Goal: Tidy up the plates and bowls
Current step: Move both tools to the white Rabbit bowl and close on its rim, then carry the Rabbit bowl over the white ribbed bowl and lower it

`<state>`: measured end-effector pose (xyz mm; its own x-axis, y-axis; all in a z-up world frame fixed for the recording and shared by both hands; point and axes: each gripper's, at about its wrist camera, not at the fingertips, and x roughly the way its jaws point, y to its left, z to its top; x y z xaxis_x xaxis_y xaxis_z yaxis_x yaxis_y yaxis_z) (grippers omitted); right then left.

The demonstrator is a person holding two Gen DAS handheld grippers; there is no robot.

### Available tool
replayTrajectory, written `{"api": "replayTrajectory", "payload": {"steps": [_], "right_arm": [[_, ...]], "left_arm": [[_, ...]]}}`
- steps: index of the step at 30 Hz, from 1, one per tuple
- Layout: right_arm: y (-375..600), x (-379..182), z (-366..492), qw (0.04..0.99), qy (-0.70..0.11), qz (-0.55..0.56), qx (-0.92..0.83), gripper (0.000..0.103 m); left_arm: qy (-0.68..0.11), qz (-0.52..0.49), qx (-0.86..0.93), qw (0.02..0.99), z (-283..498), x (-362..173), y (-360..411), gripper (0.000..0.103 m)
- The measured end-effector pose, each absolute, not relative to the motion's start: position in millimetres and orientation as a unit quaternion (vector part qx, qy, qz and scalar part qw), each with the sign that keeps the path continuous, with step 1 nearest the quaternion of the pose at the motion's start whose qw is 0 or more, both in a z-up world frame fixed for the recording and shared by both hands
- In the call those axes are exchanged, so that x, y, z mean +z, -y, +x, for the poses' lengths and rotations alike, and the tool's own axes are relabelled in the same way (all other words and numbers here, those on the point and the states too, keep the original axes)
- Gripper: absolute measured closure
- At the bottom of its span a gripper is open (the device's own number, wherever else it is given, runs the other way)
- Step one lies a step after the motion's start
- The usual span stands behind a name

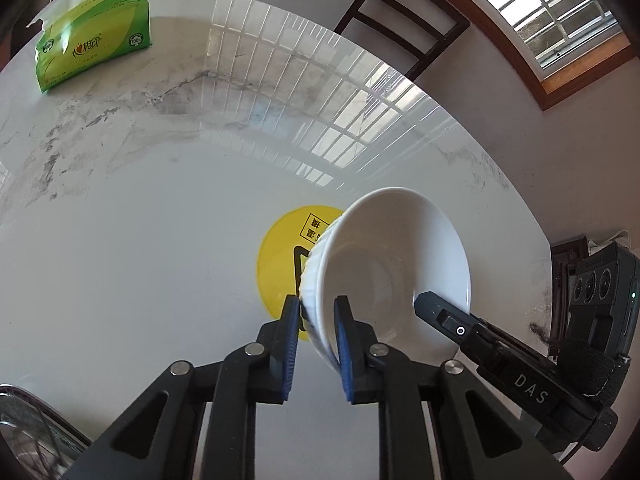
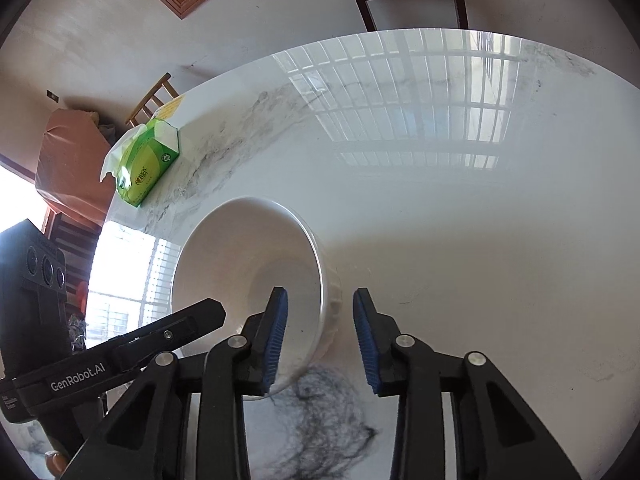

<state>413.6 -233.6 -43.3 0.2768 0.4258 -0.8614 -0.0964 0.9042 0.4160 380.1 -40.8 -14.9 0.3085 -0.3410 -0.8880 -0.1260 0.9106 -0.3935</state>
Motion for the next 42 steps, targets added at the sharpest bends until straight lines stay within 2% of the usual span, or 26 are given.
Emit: {"api": "replayTrajectory", "payload": {"steps": [7,19,32,42], "right_arm": [[252,-42,403,0.777,-0.577,0.184,0.175,0.086],[269,-7,357,0.779,-0.56,0.219,0.178,0.087],[267,46,279,0.796,-0.533,0.203,0.201,0.088],[264,62,218,0.798,-0.526,0.2,0.215,0.088]], "left_arm": [[-0.574,-0.181,-0.07,0.795,361,6,48,0.086],[-0.563,-0.18,-0.085,0.802,317,41,54,0.086],[-0.542,-0.176,-0.106,0.815,236,91,49,0.086],[-0.539,-0.17,-0.11,0.817,179,99,42,0.085]]}}
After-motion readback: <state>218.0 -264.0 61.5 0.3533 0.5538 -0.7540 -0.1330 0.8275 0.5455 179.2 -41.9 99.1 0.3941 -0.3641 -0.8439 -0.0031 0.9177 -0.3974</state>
